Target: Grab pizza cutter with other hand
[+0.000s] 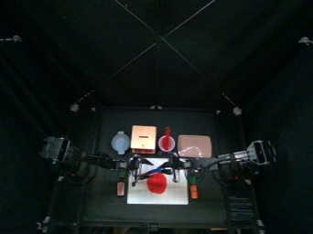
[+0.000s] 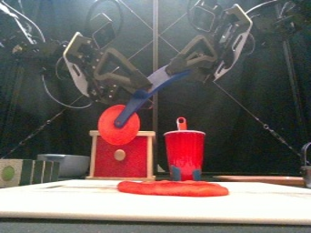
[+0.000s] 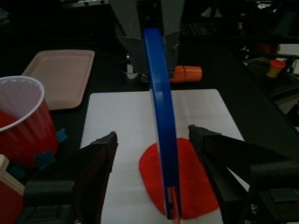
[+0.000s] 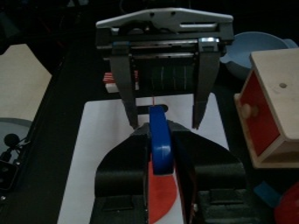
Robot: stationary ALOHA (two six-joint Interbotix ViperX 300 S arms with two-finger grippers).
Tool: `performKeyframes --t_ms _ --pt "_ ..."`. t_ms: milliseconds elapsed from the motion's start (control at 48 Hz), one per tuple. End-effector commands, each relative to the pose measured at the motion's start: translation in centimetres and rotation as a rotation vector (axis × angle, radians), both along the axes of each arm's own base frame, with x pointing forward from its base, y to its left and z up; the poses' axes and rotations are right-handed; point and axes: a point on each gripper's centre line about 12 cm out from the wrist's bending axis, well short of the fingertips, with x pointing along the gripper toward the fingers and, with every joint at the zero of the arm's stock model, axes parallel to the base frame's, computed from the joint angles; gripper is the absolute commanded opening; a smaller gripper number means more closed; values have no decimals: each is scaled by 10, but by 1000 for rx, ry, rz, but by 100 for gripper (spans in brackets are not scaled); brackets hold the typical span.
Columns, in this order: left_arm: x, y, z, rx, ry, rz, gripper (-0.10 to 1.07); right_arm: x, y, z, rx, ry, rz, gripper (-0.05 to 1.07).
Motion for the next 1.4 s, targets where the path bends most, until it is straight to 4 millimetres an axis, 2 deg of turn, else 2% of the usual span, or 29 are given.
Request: performKeyframes --t_ms 0,250,479,708,1021,1146,1375 --pt "6 -2 7 1 -30 4 93 5 0 11 2 -37 -1 37" --pt "-3 -8 7 9 -18 -6 78 4 0 6 4 -23 -3 37" --pt "-9 -18 0 8 19 -34 77 5 0 6 5 -23 -3 37" --pt "-9 -15 0 -1 26 -16 75 7 0 3 11 -15 -6 37" --pt "-11 -15 -7 4 84 -19 56 9 0 3 13 -16 -6 37" --pt "-11 -15 -6 3 83 -19 53 10 0 4 14 -18 -6 37" --pt "-17 -16 -2 8 79 -33 53 12 8 -12 14 30 13 37"
